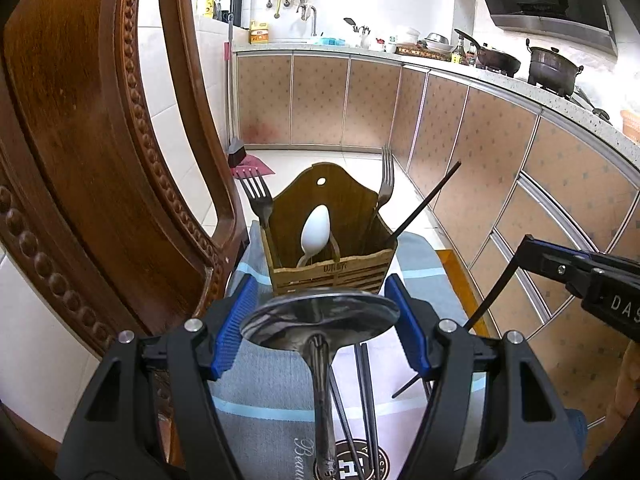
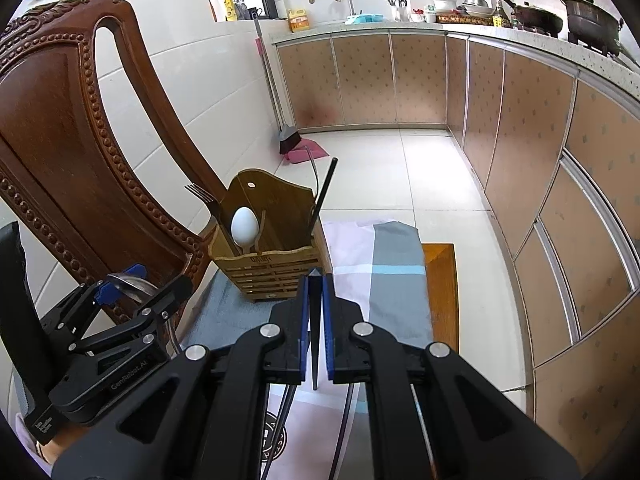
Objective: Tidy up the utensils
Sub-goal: 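Lift the ladle with the left gripper into the wooden holder while the right gripper inserts its chopstick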
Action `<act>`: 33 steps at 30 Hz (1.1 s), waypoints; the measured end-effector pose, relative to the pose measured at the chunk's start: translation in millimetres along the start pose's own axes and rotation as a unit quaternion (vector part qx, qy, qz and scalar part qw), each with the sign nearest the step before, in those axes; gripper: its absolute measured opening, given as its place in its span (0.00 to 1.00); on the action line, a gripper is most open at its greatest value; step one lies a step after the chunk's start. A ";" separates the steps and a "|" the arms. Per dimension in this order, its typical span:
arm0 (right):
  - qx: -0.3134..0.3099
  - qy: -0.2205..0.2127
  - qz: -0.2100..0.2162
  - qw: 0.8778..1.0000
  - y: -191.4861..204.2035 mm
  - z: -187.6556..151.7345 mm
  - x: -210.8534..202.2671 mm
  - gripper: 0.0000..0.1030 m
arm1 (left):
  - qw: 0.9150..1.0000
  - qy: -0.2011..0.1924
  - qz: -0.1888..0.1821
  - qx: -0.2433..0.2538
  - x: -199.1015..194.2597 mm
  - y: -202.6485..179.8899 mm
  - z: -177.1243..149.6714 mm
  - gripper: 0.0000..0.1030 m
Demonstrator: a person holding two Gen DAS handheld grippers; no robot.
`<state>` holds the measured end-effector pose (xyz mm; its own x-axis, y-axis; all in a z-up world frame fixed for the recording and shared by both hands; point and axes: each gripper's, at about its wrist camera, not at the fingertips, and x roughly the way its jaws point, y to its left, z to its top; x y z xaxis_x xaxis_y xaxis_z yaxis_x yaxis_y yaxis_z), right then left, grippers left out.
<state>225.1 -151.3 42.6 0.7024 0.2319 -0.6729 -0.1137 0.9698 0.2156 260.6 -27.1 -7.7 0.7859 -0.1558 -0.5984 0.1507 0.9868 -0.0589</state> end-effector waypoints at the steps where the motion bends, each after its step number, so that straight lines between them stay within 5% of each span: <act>1: -0.002 -0.001 -0.001 1.000 1.9 1.8 0.4 0.07 | 1.000 0.001 -0.002 0.000 0.0 0.5 3.2 0.63; 9: -0.020 -0.029 0.001 0.999 19.5 29.1 -7.4 0.07 | 1.000 -0.028 -0.010 -0.005 -21.4 11.3 51.8 0.63; 19: -0.032 -0.116 0.006 0.993 38.3 105.0 -40.2 0.07 | 0.986 -0.161 0.046 -0.009 -49.3 14.6 139.7 0.63; 25: -0.023 -0.134 0.005 0.991 35.7 138.1 -30.6 0.07 | 0.979 -0.196 0.046 -0.011 -13.3 13.6 148.3 0.63; 33: -0.025 -0.119 0.009 0.992 34.4 137.0 13.9 0.07 | 0.968 -0.245 0.057 -0.012 21.4 20.7 130.0 0.64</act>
<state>327.3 -124.9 137.6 0.8458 0.2302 -0.4812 -0.1579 0.9697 0.1862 358.6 -15.7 82.1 0.9876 -0.0417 -0.1511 0.0365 0.9987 -0.0369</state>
